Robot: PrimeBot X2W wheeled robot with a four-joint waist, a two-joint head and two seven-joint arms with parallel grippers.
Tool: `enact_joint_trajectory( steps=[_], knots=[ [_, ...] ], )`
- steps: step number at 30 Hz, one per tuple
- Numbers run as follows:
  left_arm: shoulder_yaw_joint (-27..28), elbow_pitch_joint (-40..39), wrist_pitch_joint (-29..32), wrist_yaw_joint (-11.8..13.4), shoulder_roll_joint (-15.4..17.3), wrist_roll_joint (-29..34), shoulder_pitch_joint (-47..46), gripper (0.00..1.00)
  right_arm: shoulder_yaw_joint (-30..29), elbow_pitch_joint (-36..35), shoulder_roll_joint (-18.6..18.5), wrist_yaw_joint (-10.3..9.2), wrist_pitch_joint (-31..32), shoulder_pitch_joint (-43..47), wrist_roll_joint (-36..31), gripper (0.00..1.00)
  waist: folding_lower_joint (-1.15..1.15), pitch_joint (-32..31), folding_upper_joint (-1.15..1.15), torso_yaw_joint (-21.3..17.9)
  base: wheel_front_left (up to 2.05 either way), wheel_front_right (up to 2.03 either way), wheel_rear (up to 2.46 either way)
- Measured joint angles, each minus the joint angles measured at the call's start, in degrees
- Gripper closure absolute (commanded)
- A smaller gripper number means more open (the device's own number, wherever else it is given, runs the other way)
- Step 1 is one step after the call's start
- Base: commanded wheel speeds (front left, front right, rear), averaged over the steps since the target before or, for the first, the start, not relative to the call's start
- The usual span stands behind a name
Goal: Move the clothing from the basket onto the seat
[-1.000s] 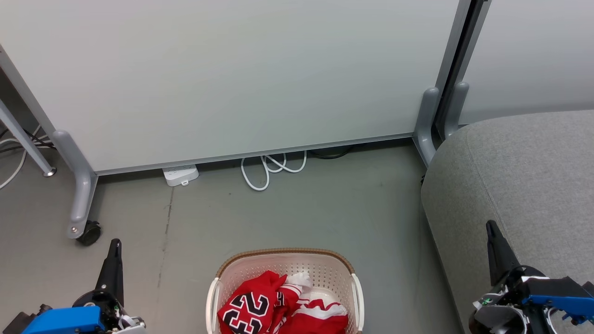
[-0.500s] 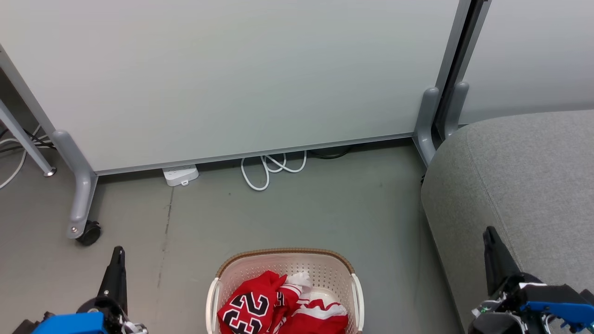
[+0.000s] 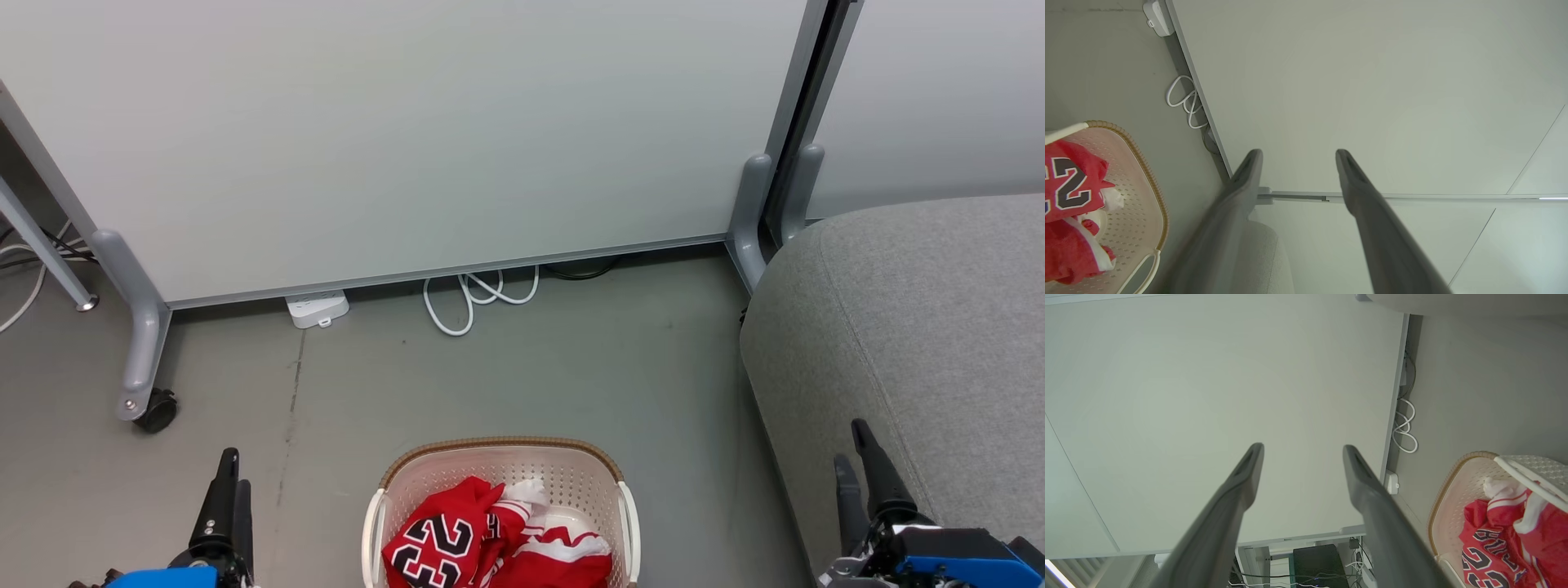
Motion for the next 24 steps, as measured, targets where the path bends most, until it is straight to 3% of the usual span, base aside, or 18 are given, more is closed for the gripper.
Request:
enact_joint_trajectory(
  steps=[13, 24],
  knots=[
    [-2.5, -1.9, -3.2, 2.8, 0.1, 12.3, -0.2, 0.00, 1.2, -0.7, 0.0, 0.00, -3.4, -0.3, -12.6, 0.00, 0.00, 0.1, 0.00, 0.0, 0.00, 0.00, 0.00],
    [-5.2, -2.5, -5.7, 4.0, 0.2, 26.4, -0.2, 0.00, 1.3, -1.5, 0.0, 0.00, -5.5, -0.5, -28.9, 0.00, 0.00, 0.1, 0.00, 0.1, 0.00, 0.00, 0.00]
  ],
)
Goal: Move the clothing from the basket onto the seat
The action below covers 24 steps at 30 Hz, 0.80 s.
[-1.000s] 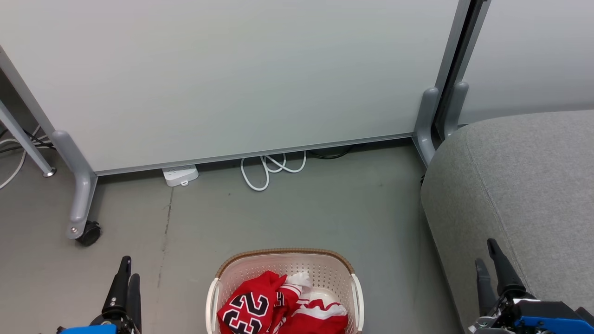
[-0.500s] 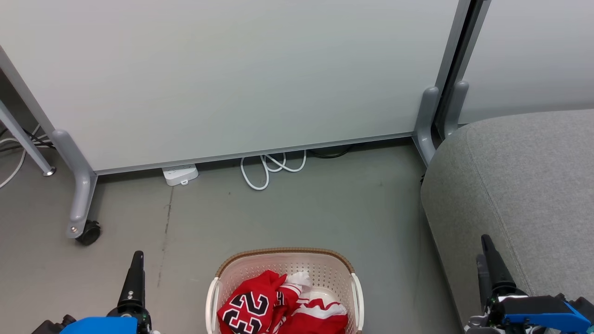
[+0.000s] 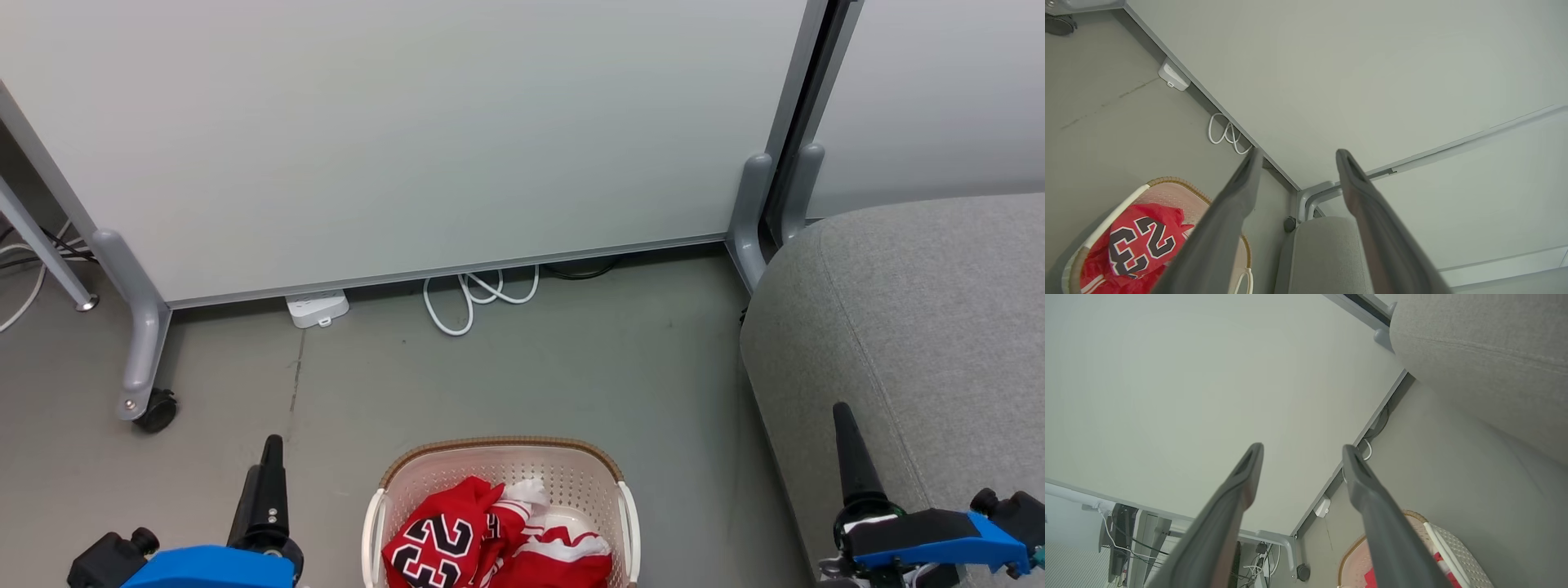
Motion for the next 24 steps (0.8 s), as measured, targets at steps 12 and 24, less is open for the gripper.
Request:
enact_joint_trajectory(
  steps=[12, 24],
  knots=[
    [-2.6, 0.1, -2.3, 0.7, 0.1, 12.4, -0.1, 0.00, 0.0, -1.9, 0.0, 0.00, -0.8, 0.1, -13.3, 0.00, 0.00, -0.2, 0.00, 0.1, 0.00, 0.00, 0.00],
    [-4.2, 0.0, -4.4, 1.2, 0.3, 22.2, -0.2, 0.00, 0.0, -3.2, 0.0, 0.00, -1.9, 0.3, -22.4, 0.00, 0.00, -0.5, 0.00, 0.2, 0.00, 0.00, 0.00]
  ],
)
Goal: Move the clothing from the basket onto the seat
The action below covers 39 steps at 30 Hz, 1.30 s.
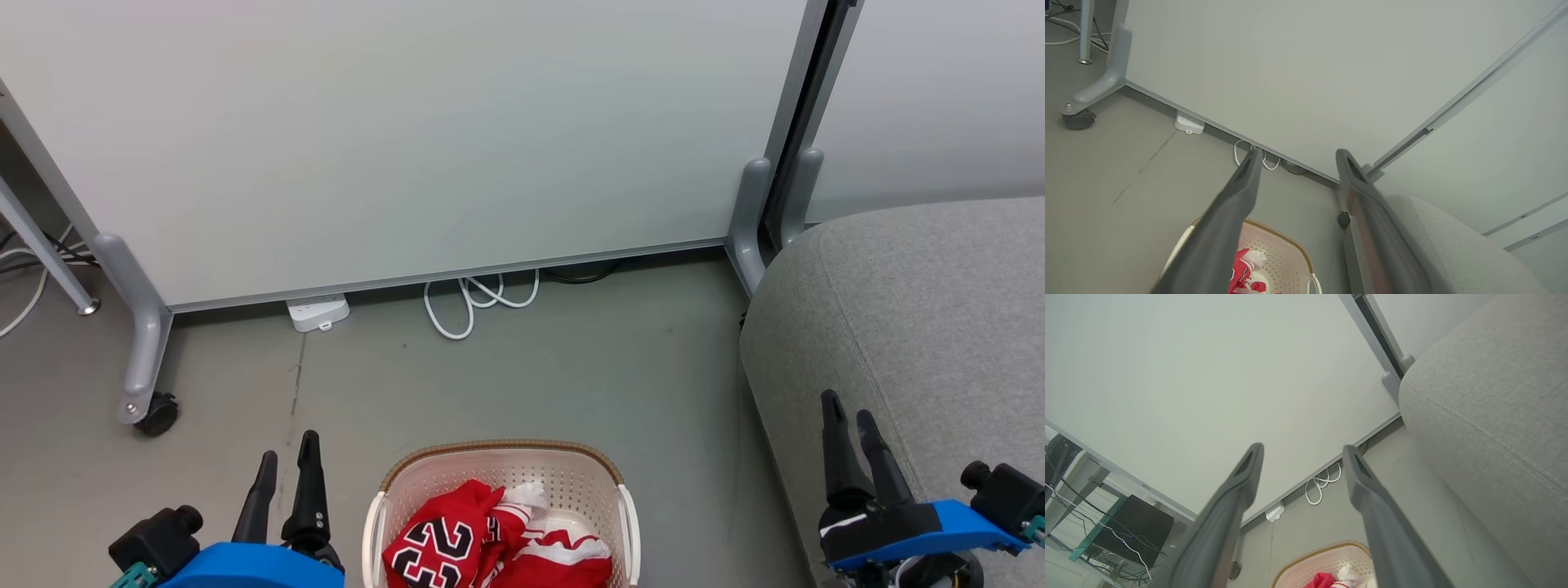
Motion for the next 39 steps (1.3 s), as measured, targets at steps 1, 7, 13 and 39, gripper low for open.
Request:
enact_joint_trajectory(
  steps=[1, 7, 13, 39],
  knots=[
    [-0.1, 0.0, -0.2, 0.0, 0.0, 0.7, 0.0, 0.00, 0.1, -0.1, 0.0, 0.00, -0.2, 0.0, -0.8, 0.00, 0.00, 0.0, 0.00, 0.0, 0.00, 0.00, 0.00],
    [-0.5, -0.2, -1.2, 0.3, 0.1, 4.8, 0.0, 0.00, 0.2, -0.6, 0.0, 0.01, -0.6, 0.3, -4.9, 0.00, 0.00, -0.3, 0.00, -0.2, 0.00, 0.00, 0.00],
    [-1.2, -0.4, -2.0, 0.6, 0.1, 8.7, 0.0, 0.00, 0.3, -0.9, 0.0, 0.01, -1.0, 0.5, -8.7, 0.00, 0.01, -0.5, 0.00, -0.2, 0.00, 0.00, 0.00],
    [-4.0, -0.5, -5.5, 2.4, 0.3, 21.9, 0.0, 0.00, 0.6, -2.5, 0.0, 0.01, -3.0, 1.0, -22.3, 0.00, 0.01, -0.3, 0.00, -0.2, 0.00, 0.00, 0.00]
  ],
)
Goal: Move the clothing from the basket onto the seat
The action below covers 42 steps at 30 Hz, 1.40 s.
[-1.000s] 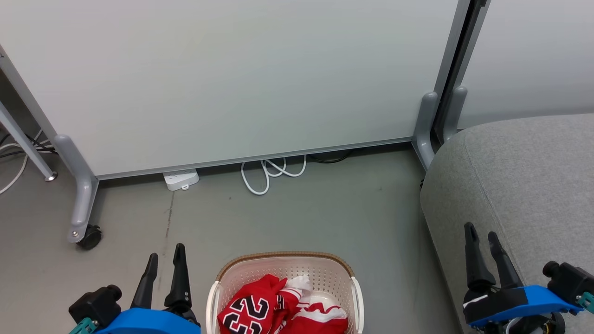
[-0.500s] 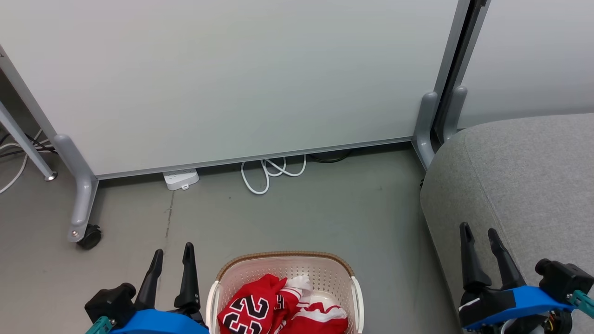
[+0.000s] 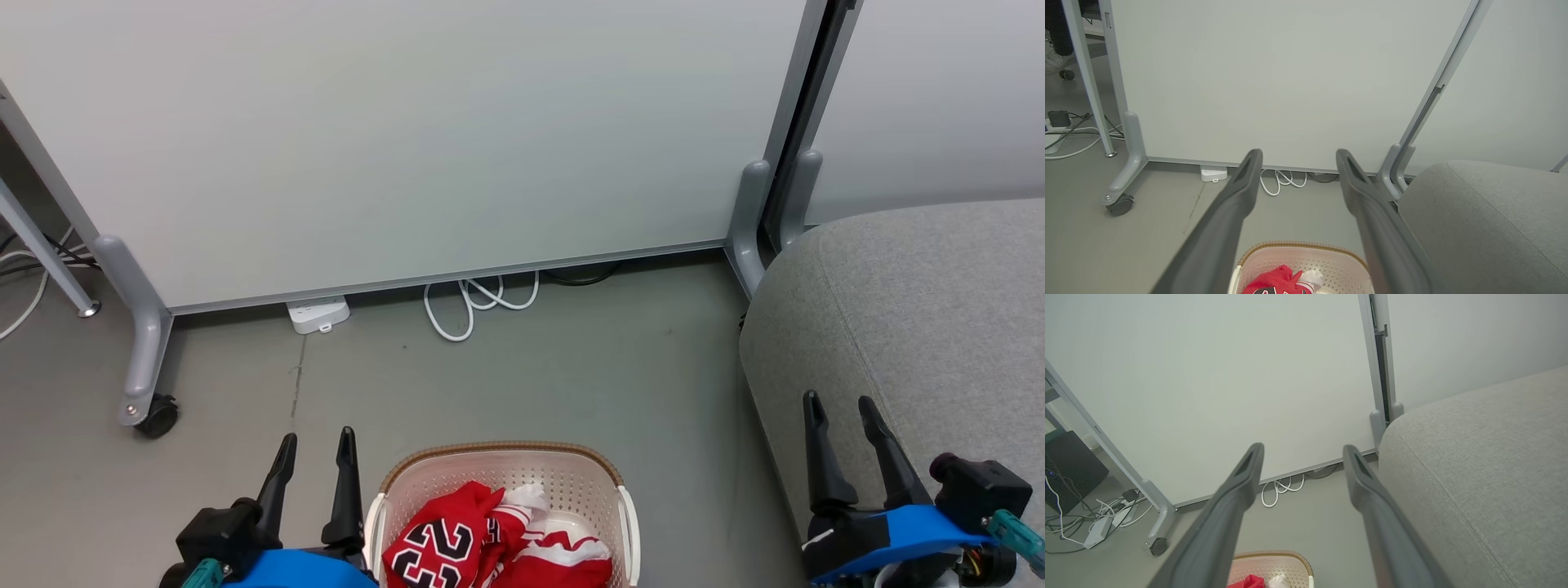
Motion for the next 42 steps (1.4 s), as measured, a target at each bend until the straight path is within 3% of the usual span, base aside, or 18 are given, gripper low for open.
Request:
enact_joint_trajectory(
  steps=[28, 42],
  knots=[
    [-2.4, -0.1, -2.9, 2.1, 0.2, 10.8, -0.5, 0.00, 0.0, -1.2, -0.1, 0.01, -2.1, 0.1, -11.8, 0.00, -0.01, 0.7, 0.00, -0.1, 0.00, 0.00, 0.00],
    [-2.5, 0.3, -3.1, 2.1, 0.2, 11.1, -0.6, 0.00, 0.3, -1.0, -0.1, 0.01, -2.5, 0.1, -11.7, 0.00, -0.01, 1.2, 0.00, -0.3, 0.00, 0.00, 0.00]
  ],
)
